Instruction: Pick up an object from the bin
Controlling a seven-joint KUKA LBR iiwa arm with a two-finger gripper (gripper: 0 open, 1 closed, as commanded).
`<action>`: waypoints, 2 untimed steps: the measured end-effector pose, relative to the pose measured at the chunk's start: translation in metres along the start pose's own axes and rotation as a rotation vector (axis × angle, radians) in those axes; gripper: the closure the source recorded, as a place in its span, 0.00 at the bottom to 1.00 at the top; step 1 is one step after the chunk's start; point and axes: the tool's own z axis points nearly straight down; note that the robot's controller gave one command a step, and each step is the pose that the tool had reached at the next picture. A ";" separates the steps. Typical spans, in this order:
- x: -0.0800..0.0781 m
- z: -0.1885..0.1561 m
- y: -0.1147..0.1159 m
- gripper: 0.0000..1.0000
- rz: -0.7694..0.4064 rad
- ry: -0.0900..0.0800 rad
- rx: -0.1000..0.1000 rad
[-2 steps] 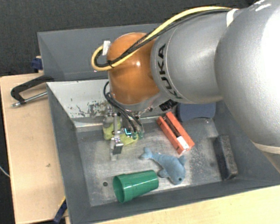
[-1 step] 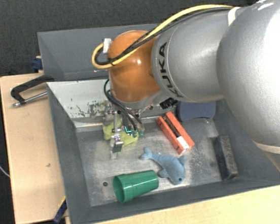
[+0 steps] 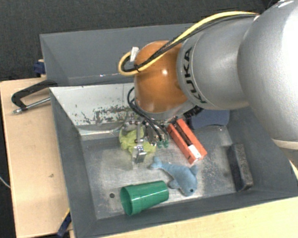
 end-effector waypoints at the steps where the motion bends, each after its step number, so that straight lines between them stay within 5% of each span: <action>1: -0.008 0.017 -0.018 1.00 -0.098 -0.006 0.003; 2: -0.010 0.016 -0.009 1.00 -0.118 -0.004 0.003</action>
Offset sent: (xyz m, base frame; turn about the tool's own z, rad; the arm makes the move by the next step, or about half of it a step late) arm 0.0000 0.0000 0.0000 0.0000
